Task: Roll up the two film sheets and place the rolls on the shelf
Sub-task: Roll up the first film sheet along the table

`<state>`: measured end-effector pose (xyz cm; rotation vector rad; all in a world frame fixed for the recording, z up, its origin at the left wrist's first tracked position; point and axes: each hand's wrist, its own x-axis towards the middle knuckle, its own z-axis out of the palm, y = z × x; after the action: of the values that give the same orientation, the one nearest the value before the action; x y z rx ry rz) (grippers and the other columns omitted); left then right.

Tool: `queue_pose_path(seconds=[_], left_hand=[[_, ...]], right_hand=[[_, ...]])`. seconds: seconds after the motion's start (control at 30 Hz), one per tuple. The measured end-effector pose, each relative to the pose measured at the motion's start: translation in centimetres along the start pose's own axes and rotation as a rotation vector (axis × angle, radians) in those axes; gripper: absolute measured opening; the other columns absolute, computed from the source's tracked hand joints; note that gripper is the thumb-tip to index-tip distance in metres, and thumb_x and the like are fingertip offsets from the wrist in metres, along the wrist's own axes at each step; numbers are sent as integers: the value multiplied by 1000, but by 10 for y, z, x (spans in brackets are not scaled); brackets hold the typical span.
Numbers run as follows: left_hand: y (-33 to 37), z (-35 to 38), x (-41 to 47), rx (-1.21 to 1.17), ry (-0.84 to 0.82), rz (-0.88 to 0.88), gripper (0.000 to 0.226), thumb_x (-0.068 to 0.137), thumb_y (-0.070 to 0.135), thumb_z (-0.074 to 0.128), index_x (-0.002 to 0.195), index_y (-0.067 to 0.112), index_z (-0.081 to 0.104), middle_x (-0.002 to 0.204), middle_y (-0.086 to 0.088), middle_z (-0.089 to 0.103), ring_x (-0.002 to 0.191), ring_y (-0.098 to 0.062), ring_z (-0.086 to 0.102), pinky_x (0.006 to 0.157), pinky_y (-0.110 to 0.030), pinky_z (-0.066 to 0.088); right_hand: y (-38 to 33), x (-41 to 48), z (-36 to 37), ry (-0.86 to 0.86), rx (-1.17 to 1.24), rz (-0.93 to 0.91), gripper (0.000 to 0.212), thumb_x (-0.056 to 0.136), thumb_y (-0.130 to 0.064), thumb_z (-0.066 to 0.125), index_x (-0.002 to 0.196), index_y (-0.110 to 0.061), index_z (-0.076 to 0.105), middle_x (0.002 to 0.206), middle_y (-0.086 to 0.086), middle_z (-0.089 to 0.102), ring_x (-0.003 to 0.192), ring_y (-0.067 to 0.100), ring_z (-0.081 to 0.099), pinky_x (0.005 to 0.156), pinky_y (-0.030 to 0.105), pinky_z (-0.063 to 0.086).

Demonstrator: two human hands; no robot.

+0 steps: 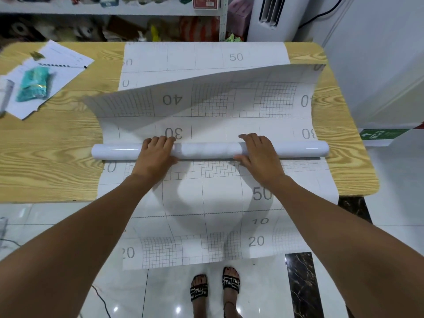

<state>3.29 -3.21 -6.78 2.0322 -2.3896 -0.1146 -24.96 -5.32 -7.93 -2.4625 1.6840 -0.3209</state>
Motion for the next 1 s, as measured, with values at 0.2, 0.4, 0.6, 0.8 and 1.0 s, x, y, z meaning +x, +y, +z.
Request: queue_pose_path(seconds=[0.2,0.4,0.6,0.8,1.0], left_hand=[[-4,-2,9,-57,-11,8,39,88,27,54,120,6,48,120,-14,52,111,-31,46,104,-41,20],[-8,-4,9,-61,-12,7,35,91,25,50,120,5,53,119,-18,50,109,-36,43,99,-47,25],[-9,-5,4,-173,-20,22,30,96,22,43,119,4,49,116,-14,57,110,-32,45,101,-43,22],[-8,-4,0,-161,17,26,28,94,29,47,104,4,55,106,-13,56,99,-31,45,93,-41,28],[-12,-2,1,-81,-58,73,56,75,46,67,113,7,56,108,-16,49,98,-33,45,91,-45,34]], right_hand=[[5,9,-1,10,15,22,43,81,-33,68,114,-7,56,112,9,55,95,29,51,94,36,34],[7,13,-4,-5,-53,-11,32,90,-29,58,112,-6,60,113,10,57,101,34,48,90,40,34],[7,12,-8,-87,-49,-21,32,98,-29,43,123,-13,55,117,6,57,103,30,47,99,39,27],[6,13,-9,-72,39,24,24,98,-29,43,110,-13,57,109,2,62,100,26,50,102,37,24],[8,16,-4,-10,-143,-6,34,96,-29,38,97,-11,67,103,7,61,95,32,51,89,42,37]])
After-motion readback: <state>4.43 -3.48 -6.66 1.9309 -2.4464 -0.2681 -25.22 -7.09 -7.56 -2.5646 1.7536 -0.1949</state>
